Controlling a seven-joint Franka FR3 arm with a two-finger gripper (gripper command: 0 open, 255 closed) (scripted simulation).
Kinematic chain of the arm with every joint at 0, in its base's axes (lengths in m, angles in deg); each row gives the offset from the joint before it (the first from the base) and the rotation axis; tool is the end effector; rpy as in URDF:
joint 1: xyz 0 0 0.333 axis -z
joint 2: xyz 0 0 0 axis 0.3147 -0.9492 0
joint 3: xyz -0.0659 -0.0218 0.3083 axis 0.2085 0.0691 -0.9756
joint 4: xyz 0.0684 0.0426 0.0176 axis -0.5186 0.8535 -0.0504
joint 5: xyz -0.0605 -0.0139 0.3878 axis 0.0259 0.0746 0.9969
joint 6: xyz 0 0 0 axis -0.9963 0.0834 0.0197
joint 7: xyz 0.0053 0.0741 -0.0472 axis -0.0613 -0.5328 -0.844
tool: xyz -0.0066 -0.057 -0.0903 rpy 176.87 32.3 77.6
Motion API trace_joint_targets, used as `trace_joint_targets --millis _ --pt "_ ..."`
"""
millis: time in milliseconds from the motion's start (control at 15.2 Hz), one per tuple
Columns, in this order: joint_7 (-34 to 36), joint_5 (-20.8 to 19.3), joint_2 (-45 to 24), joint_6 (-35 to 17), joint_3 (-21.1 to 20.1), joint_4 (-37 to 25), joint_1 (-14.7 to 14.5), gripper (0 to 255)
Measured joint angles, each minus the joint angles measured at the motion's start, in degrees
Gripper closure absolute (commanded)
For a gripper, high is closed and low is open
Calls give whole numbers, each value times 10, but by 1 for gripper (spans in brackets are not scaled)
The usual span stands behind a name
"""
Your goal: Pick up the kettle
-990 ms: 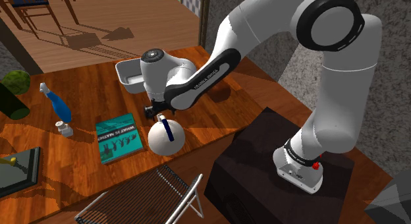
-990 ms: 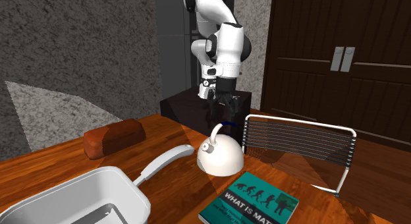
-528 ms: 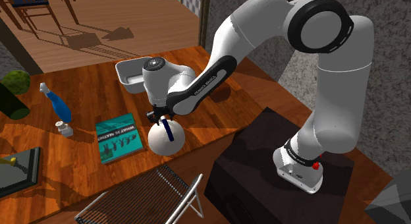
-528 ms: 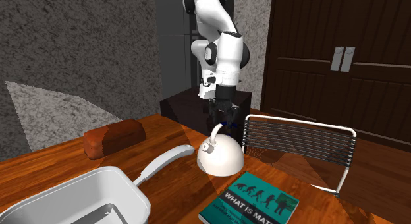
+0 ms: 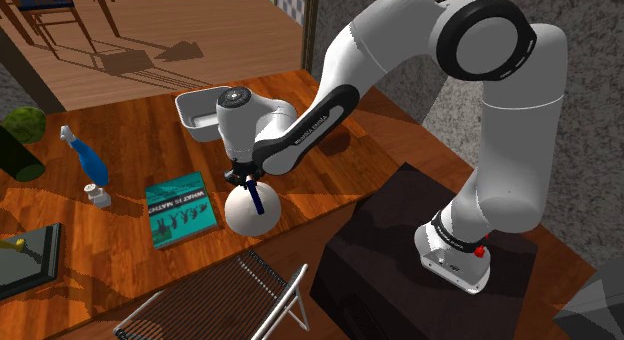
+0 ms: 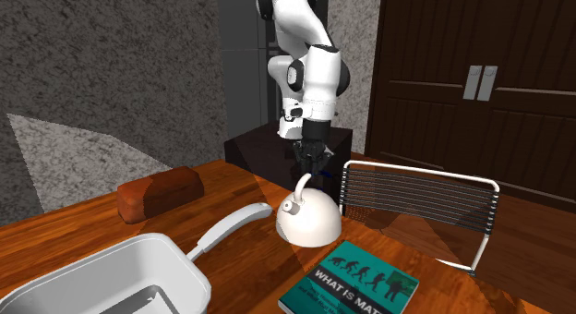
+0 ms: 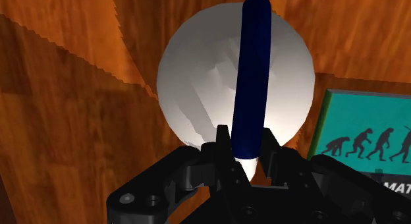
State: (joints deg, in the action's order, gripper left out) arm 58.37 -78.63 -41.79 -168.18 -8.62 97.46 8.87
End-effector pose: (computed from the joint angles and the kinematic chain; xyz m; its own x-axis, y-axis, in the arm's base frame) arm 0.5277 0.3123 0.2254 0.9491 -0.3023 0.0886 -0.3062 -0.9514 0.0337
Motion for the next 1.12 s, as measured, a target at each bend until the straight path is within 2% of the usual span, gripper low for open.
trace_joint_targets --millis 1122 --pt "-42 55 76 79 -33 -10 23 255"
